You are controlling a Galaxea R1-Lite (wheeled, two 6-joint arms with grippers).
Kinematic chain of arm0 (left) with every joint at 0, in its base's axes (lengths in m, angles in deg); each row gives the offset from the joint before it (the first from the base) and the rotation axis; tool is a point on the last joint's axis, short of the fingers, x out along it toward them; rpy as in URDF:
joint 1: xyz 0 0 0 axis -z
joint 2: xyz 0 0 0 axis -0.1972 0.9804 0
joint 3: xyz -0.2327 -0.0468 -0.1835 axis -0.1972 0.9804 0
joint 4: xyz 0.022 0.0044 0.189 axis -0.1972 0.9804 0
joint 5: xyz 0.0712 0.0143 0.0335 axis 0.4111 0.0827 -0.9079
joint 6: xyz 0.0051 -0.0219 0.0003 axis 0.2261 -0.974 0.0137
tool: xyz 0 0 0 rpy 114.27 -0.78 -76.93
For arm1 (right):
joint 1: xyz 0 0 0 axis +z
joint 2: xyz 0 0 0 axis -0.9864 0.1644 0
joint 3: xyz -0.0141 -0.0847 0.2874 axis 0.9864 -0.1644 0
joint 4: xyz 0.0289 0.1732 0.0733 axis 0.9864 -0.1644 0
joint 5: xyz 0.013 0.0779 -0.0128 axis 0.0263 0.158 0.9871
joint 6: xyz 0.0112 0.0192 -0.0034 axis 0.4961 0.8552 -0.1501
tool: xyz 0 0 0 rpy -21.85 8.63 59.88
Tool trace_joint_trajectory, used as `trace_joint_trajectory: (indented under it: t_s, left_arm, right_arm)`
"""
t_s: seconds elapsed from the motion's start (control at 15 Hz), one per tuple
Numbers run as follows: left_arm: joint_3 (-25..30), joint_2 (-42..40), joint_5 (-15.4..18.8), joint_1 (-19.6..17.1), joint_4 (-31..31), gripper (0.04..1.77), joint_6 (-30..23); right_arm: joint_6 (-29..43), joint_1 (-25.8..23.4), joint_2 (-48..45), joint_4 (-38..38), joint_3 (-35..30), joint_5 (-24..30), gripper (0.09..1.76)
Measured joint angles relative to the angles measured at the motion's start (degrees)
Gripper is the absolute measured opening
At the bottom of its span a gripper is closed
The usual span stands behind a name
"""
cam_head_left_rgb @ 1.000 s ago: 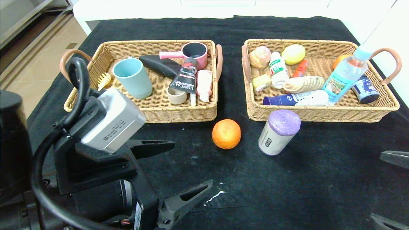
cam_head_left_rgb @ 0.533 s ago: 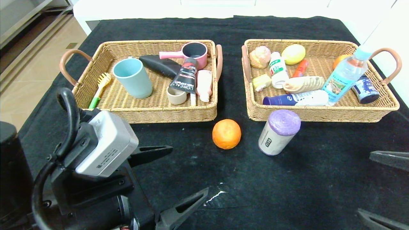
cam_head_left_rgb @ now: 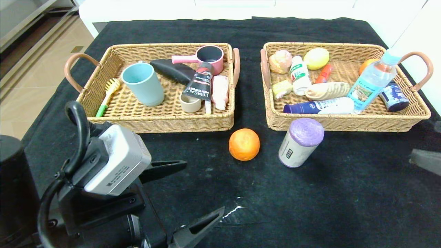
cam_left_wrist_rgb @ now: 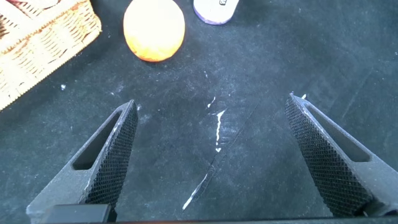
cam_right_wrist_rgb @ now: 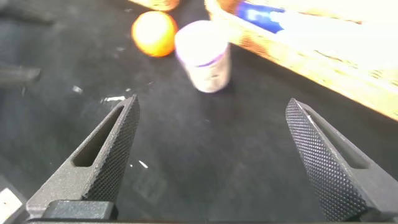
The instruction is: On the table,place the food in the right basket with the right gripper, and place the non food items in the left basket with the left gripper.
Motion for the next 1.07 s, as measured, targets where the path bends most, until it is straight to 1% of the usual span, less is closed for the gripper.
trace_joint_trajectory:
  t_s: [0.07, 0.13, 0.27, 0.4, 0.67, 0.8, 1.07]
  left_arm:
    - [0.1, 0.0, 0.0, 0.0, 0.0, 1.72, 0.0]
    - [0.2, -0.1, 0.0, 0.0, -0.1, 1.72, 0.1]
    - [0.4, -0.3, 0.0, 0.0, -0.2, 1.72, 0.1]
    - [0.4, -0.7, 0.0, 0.0, -0.1, 1.72, 0.3]
    - [0.3, -2.1, 0.0, 0.0, 0.1, 1.72, 0.4]
    - [0.3, -2.9, 0.0, 0.0, 0.1, 1.72, 0.4]
    - [0.1, -4.4, 0.0, 0.0, 0.3, 1.72, 1.1]
  right_arm:
    - [2.4, 1.0, 2.6, -4.1, 5.1, -3.3, 1.71]
    - [4.6, 2.1, 5.4, -7.1, 8.8, -6.7, 1.71]
    - [8.7, 4.9, 11.4, -10.2, 14.2, -13.0, 1.71]
    - [12.2, 7.7, 16.7, -10.8, 17.7, -18.0, 1.71]
    - [20.9, 12.7, 26.3, -10.7, 23.9, -29.5, 1.71]
    - [24.0, 14.1, 29.9, -10.6, 26.1, -33.0, 1.71]
    - [26.7, 14.5, 35.0, -10.5, 27.7, -34.0, 1.71]
